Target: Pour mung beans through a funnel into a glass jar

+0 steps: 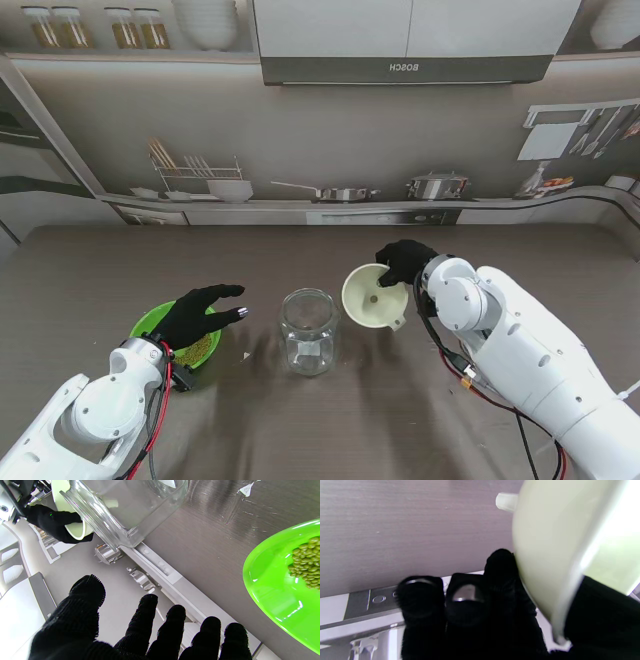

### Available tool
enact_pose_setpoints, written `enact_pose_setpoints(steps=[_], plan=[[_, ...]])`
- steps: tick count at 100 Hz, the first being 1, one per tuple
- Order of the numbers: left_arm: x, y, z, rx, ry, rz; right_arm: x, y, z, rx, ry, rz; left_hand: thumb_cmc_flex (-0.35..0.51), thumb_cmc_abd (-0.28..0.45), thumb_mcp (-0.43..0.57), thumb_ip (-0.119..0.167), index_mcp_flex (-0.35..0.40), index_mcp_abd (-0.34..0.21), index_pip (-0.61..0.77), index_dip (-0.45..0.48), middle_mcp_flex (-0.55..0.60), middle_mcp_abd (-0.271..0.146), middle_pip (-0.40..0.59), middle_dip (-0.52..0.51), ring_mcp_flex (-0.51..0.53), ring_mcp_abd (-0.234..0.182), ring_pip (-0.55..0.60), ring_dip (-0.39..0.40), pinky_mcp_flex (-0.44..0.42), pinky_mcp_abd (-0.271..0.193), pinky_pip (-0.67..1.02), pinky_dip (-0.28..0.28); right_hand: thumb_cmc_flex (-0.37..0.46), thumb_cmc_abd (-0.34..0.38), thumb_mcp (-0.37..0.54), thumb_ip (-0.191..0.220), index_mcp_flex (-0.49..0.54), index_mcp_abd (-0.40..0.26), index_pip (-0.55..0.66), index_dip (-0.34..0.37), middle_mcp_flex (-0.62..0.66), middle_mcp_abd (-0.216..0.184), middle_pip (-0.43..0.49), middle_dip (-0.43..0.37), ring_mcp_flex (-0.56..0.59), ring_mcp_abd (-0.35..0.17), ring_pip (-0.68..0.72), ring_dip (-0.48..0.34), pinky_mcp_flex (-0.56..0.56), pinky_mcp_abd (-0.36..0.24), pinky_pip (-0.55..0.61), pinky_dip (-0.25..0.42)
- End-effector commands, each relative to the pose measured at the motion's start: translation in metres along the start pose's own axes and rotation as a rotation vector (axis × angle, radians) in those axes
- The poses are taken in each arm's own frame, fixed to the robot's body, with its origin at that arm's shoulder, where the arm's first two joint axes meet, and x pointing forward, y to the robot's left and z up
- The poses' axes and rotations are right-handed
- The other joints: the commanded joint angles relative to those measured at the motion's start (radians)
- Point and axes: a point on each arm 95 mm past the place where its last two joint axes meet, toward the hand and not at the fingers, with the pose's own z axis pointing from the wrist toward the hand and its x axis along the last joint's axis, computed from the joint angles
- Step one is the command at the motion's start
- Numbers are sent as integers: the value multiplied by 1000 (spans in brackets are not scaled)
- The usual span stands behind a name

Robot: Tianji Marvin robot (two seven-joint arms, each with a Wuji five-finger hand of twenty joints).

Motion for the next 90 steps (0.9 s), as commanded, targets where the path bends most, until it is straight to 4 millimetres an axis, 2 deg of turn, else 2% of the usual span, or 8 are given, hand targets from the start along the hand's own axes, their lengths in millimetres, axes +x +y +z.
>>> enact_pose_setpoints(steps=[1,25,40,90], plan=[[2,1,0,-14,3,-8,11,13,-2,-17,18,5,12,49,-27,3,12,2,1,0,15,2,-2,5,26,-3,11,7,5,1,7,14,37,-2,66,-29,18,10,37,15,89,13,-5,15,34,-51,45,17,44,-21,57,26],[2,1,0,-9,5,-11,36,42,-16,-56,20,90,15,51,-30,3,12,5,0,0,17,2,-2,5,26,-2,10,7,5,3,7,14,45,-3,66,-27,23,29,31,23,96,25,-8,23,33,-41,57,23,46,-7,64,35],[2,0,0,-7,8,-12,54,53,-22,-67,46,119,16,53,-32,3,12,3,0,0,17,2,-2,5,26,-3,10,7,5,1,7,14,48,-4,64,-25,23,30,28,26,95,29,-11,25,33,-40,56,22,47,-2,63,36],[2,-1,-1,-3,10,-15,104,48,-34,-8,144,183,19,54,-36,4,10,4,0,-1,17,1,-2,5,26,-4,9,7,5,2,7,14,50,-4,60,-16,25,39,21,32,99,30,-15,31,34,-50,59,21,49,-3,70,37]])
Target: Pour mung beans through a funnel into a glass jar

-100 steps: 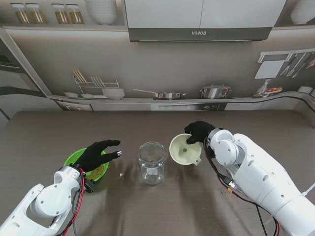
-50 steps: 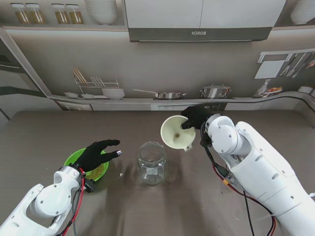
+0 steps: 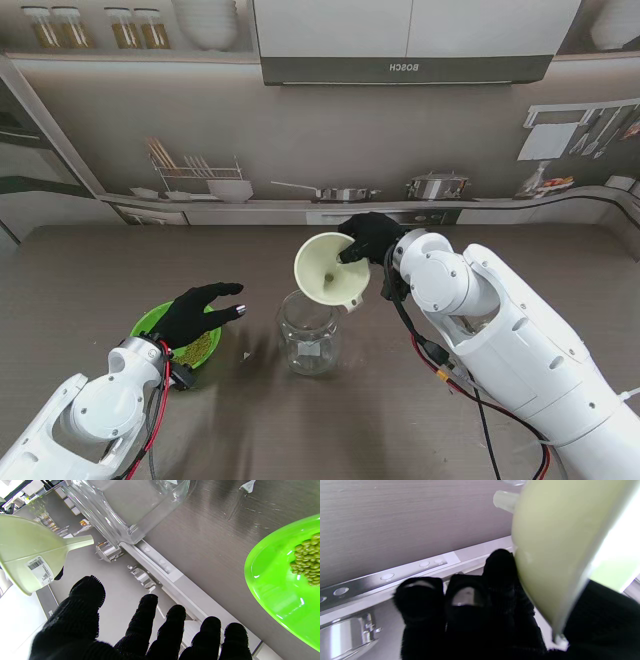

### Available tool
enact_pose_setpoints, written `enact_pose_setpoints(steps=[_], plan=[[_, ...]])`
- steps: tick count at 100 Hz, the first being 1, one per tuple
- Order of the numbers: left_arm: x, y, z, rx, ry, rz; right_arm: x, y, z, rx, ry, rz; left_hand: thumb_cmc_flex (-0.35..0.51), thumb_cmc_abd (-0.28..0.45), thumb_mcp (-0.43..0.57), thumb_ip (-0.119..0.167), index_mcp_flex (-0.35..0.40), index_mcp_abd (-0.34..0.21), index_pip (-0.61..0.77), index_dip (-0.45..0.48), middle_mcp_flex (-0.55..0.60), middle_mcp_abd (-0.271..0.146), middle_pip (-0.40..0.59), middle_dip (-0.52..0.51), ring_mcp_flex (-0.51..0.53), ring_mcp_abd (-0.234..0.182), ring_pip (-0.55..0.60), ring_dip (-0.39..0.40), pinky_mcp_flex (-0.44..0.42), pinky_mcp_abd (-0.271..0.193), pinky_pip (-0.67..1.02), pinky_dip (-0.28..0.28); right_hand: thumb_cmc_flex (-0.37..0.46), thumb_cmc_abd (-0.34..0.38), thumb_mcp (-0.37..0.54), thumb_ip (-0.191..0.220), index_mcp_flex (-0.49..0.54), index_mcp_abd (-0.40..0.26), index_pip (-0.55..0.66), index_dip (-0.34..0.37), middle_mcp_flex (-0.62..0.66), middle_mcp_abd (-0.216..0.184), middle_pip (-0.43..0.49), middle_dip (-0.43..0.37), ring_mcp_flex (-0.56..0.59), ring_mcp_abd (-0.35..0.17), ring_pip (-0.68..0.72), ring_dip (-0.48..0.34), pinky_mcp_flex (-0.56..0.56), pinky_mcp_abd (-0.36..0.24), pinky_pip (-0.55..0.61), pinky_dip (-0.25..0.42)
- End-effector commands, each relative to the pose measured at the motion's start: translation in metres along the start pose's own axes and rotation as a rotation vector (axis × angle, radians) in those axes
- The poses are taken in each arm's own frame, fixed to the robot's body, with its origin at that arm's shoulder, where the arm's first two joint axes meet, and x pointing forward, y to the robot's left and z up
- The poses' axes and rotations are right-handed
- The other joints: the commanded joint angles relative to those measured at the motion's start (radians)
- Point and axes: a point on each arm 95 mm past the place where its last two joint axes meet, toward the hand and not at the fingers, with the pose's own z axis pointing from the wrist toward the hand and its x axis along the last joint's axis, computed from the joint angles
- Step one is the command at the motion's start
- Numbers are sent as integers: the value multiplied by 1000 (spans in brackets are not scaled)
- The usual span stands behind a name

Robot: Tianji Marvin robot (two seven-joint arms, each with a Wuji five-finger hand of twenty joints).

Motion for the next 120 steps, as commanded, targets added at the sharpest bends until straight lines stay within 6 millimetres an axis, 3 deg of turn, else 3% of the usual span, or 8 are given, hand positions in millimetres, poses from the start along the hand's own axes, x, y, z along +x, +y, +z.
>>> enact_pose_setpoints(steps=[1,28,82,120], plan=[[2,2,0,-14,6,-7,13,-6,0,29,30,2,18,44,-29,4,14,3,1,0,16,0,-2,5,26,-4,10,7,5,2,7,14,25,-3,52,-15,22,3,21,31,88,24,-7,15,32,-44,38,16,38,-3,56,23],[2,1,-1,-11,6,-10,21,-23,6,78,49,-17,20,42,-29,4,15,1,1,0,18,1,-1,5,25,-3,9,7,5,2,7,13,24,11,40,-14,8,-3,17,39,75,22,-10,17,31,-37,16,6,29,5,27,11],[2,0,-2,-7,5,-10,12,-45,26,93,52,-98,20,42,-30,4,13,3,1,0,19,2,-1,5,27,-2,9,7,4,2,6,13,13,52,0,-10,-41,-55,15,41,-5,10,-5,14,28,13,-98,-48,-69,10,-31,18],[2,-1,-3,-8,4,-10,10,-54,29,77,57,-144,20,42,-32,4,12,2,1,0,18,1,-1,5,27,-2,10,7,4,1,6,13,-58,46,-9,4,-152,-54,-41,-4,-200,26,-39,-40,21,51,-435,-176,-225,44,-111,7]])
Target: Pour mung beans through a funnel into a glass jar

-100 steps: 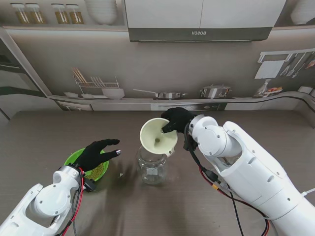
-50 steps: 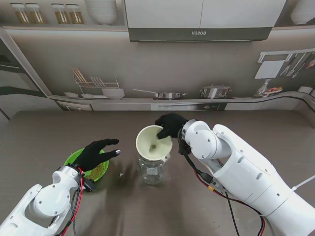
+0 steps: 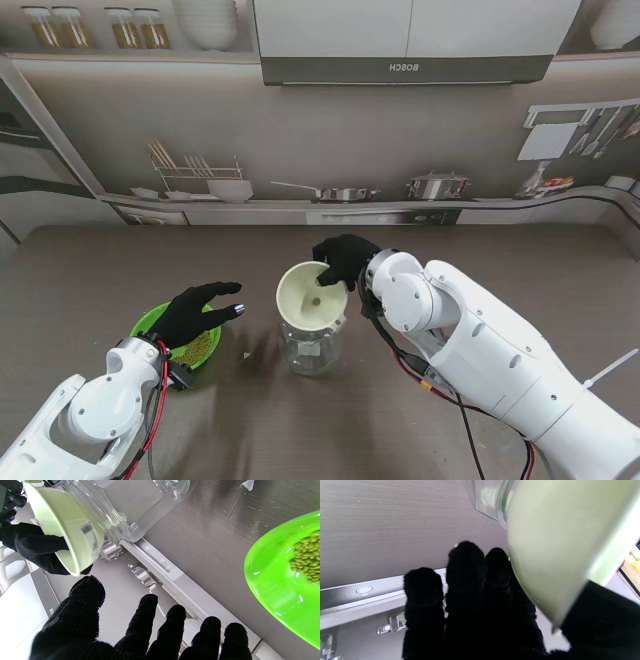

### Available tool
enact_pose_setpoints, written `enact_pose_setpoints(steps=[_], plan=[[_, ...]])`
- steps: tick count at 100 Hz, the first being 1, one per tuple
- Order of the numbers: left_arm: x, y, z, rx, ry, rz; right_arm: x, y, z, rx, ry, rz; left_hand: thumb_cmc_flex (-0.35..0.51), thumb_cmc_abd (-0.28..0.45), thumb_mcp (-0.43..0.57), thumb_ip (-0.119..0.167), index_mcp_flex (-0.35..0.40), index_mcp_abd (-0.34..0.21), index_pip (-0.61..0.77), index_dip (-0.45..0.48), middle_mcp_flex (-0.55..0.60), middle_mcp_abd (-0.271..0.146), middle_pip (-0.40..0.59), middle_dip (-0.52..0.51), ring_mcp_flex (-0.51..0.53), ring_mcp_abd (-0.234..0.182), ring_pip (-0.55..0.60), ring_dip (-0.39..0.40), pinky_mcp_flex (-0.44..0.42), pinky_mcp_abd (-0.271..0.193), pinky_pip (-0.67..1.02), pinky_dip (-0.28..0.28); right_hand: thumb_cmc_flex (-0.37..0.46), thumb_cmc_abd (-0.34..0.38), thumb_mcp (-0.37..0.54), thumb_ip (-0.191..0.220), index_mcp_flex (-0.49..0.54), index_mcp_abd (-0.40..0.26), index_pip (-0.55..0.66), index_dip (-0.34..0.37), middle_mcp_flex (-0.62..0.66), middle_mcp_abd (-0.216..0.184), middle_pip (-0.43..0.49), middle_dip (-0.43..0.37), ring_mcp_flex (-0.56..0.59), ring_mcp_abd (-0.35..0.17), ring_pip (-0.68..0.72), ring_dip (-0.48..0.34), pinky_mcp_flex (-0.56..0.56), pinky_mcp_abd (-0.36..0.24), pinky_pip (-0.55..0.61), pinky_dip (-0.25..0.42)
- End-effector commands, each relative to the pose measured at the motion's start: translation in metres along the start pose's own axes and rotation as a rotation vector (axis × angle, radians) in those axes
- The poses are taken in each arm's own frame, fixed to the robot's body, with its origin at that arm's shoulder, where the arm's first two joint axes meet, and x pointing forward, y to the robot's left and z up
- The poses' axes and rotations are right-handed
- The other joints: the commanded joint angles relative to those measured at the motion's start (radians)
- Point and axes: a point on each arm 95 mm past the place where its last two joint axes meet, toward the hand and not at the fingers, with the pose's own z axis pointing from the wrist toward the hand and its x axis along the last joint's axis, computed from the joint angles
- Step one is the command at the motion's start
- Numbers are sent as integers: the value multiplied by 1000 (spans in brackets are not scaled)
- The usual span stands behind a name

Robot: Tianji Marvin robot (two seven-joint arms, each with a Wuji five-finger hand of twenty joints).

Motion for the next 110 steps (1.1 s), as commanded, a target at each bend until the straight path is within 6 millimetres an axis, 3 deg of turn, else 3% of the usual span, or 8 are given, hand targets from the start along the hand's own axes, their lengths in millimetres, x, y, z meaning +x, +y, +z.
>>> enact_pose_setpoints(steps=[1,32,42,44,47,51,83,110], plan=[[2,1,-1,-15,4,-6,3,-5,0,14,8,-7,19,42,-28,4,12,1,1,0,18,2,-1,5,27,-2,10,7,4,1,6,13,-25,11,1,4,-34,-6,-5,-25,-27,7,-4,-13,24,13,-44,-20,-20,22,-11,6],[2,1,-1,-20,3,-6,2,-6,0,8,7,-20,20,42,-28,4,12,2,1,0,19,2,-1,5,28,-2,10,7,3,2,6,13,-100,39,6,45,-88,20,-83,-18,-139,21,-24,-62,-22,31,-185,-27,-82,35,-42,-5],[2,1,-1,-21,3,-6,2,-6,-1,3,6,-23,20,41,-28,4,10,2,0,0,19,2,-1,5,29,-2,10,7,4,2,6,13,-138,56,5,83,-103,28,-123,9,-186,24,-21,-80,-53,40,-213,-28,-109,47,-56,-7],[2,1,-1,-21,3,-6,2,-5,-1,2,5,-24,20,42,-29,4,12,2,0,0,19,2,-1,5,28,-1,10,7,4,2,6,13,-147,64,-3,99,-109,29,-136,22,-200,24,-19,-88,-61,43,-220,-30,-116,50,-62,-7],[2,1,-1,-21,4,-6,2,-5,-2,0,4,-26,19,42,-29,4,12,1,1,0,19,1,-1,5,28,-1,10,7,3,2,6,13,-172,80,-21,160,-118,40,-185,104,-233,26,-11,-116,-84,53,-236,-35,-131,56,-73,-3],[2,2,-1,-22,4,-6,2,-4,-3,-4,3,-28,19,42,-29,4,11,3,0,0,21,1,-1,6,28,-1,10,7,4,2,6,13,-186,79,-30,186,-140,39,-208,144,-262,25,-13,-123,-107,66,-252,-43,-146,65,-80,-2],[2,2,0,-31,5,-4,-2,7,-13,-38,12,-55,20,42,-30,4,13,0,1,0,20,0,-1,6,28,-2,10,7,4,1,6,13,-280,24,-186,177,-283,7,-322,151,-474,45,-114,-209,-289,150,-417,-148,-254,110,-161,5],[2,3,0,-31,5,-3,-5,20,-29,-116,4,-35,19,42,-31,4,10,1,0,0,20,0,-1,6,27,-1,10,7,5,1,7,13,-309,138,-282,204,-303,-13,-367,146,-566,45,-207,-318,-428,153,-538,-222,-360,120,-304,-36]])
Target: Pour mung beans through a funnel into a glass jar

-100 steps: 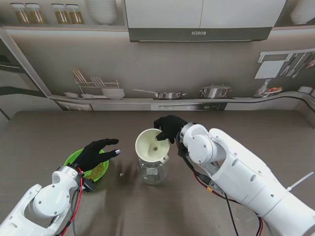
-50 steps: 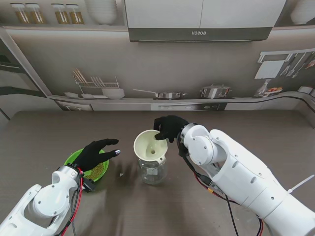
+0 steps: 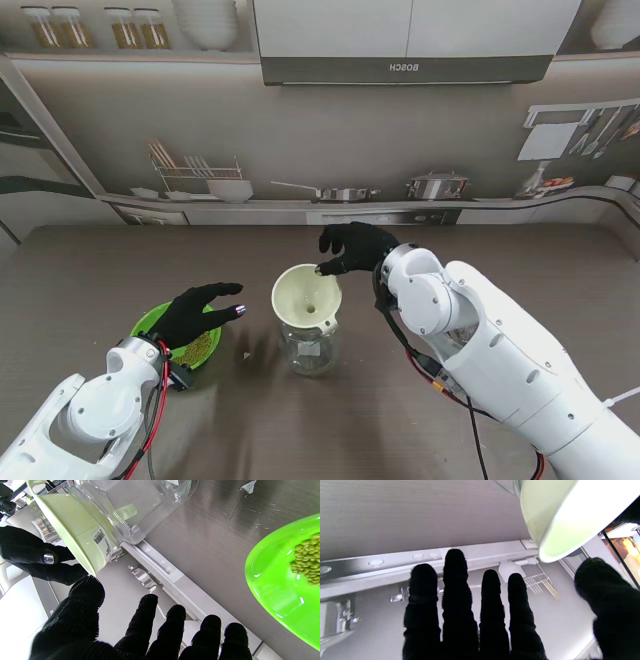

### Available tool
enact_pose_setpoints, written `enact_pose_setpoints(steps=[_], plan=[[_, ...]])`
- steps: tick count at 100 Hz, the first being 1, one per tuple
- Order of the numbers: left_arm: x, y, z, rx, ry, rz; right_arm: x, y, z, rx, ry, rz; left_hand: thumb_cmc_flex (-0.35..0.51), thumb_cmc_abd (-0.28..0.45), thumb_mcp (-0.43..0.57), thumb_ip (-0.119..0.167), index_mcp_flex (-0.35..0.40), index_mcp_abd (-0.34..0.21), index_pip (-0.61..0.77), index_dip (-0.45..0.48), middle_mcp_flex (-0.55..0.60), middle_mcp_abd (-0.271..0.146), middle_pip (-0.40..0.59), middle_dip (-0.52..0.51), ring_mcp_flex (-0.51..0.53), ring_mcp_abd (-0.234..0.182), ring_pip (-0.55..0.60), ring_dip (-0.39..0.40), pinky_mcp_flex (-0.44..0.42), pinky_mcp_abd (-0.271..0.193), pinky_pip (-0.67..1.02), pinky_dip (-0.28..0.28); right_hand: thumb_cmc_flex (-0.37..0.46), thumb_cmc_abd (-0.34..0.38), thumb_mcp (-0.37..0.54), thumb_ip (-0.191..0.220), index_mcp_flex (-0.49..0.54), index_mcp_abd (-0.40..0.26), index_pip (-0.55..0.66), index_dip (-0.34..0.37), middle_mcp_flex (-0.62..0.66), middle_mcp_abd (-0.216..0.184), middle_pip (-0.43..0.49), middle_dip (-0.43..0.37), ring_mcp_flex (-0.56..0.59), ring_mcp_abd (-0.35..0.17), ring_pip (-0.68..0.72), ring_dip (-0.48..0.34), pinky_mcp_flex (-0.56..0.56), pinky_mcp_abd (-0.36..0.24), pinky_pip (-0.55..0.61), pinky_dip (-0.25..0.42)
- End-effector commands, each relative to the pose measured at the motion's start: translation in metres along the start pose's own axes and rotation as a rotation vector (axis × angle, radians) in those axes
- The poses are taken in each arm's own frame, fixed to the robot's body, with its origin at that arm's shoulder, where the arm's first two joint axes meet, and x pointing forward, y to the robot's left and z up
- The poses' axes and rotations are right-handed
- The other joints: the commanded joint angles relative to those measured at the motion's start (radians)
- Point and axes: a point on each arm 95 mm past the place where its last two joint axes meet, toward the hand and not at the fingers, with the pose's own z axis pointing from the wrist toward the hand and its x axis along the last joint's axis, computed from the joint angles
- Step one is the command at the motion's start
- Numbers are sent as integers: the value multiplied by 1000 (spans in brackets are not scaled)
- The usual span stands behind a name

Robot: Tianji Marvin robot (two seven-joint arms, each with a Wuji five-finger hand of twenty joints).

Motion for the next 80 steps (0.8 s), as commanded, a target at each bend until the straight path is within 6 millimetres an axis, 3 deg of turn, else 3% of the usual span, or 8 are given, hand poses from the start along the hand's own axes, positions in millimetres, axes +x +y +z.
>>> enact_pose_setpoints(steps=[1,27,57,80], plan=[[2,2,0,-19,3,-3,2,0,-7,-17,9,13,19,43,-25,4,10,1,0,-1,20,-1,-1,6,6,-5,5,7,5,1,7,13,-36,39,-33,42,-24,-24,-5,14,-34,0,-18,-20,-31,3,-28,-24,-25,31,-33,-23],[2,4,1,-24,6,-3,-1,-7,-35,-133,7,109,20,43,-25,4,8,2,-1,-1,20,1,-1,6,7,-6,6,7,5,0,7,14,-27,47,-39,50,-8,-49,-29,11,-22,-16,-69,-65,-61,-1,-81,-63,-44,30,-72,-51],[3,5,2,-30,9,-3,-2,-28,-61,-217,68,220,21,43,-26,5,8,2,-1,-1,20,0,-1,6,5,-5,5,7,4,1,7,14,-25,36,-75,47,-12,-77,-85,4,-57,-41,-119,-97,-143,40,-184,-122,-106,64,-164,-84],[4,8,4,-38,12,-3,-7,-48,-75,-248,92,223,21,44,-25,5,6,0,-2,-1,18,-1,-2,5,6,-4,5,7,5,0,7,14,-14,24,-92,50,25,-91,-105,5,7,-61,-139,-111,-120,39,-201,-137,-91,77,-191,-88]])
